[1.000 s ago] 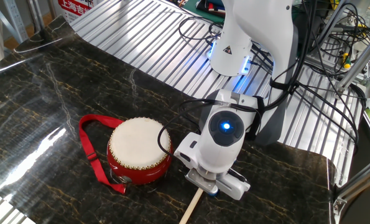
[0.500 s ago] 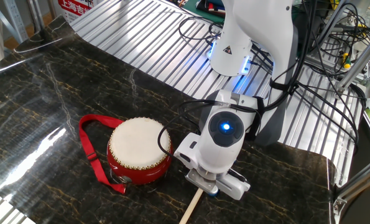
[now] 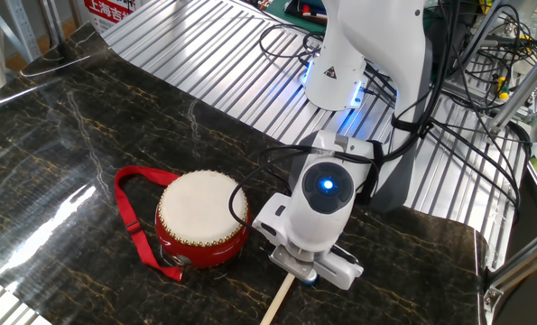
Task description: Play the drum
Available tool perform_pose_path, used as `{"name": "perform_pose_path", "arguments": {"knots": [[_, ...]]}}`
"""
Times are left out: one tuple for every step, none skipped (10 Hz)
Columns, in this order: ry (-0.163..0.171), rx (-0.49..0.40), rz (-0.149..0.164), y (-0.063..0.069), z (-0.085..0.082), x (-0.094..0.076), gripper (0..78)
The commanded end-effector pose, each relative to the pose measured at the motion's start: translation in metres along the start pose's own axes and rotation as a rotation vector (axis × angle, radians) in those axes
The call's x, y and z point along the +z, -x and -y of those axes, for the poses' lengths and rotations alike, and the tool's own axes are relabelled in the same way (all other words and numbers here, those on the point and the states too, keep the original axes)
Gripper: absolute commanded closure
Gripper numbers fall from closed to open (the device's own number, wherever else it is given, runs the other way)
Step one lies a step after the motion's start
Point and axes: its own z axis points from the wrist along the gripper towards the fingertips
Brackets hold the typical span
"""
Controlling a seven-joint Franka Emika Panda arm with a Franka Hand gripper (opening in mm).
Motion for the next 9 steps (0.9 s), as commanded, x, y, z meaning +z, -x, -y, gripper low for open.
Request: {"name": "perform_pose_path", "arguments": {"knots": [[0.003, 0.002, 0.002, 0.0009, -0.0002, -0.0012, 76.4], [0.003, 0.002, 0.002, 0.0009, -0.0002, -0.0012, 76.4], [0.003, 0.002, 0.002, 0.0009, -0.0002, -0.0012, 76.4], [0.003, 0.002, 0.002, 0.0009, -0.0002, -0.0012, 76.4], [0.003, 0.002, 0.002, 0.0009, -0.0002, -0.0012, 76.4], [0.003, 0.002, 0.002, 0.0009, -0.0002, -0.0012, 76.4], [0.003, 0.002, 0.002, 0.0009, -0.0002, -0.0012, 76.4], [0.003, 0.002, 0.002, 0.0009, -0.0002, -0.0012, 76.4], [0.003, 0.002, 0.002, 0.0009, -0.0002, -0.0012, 76.4]]}}
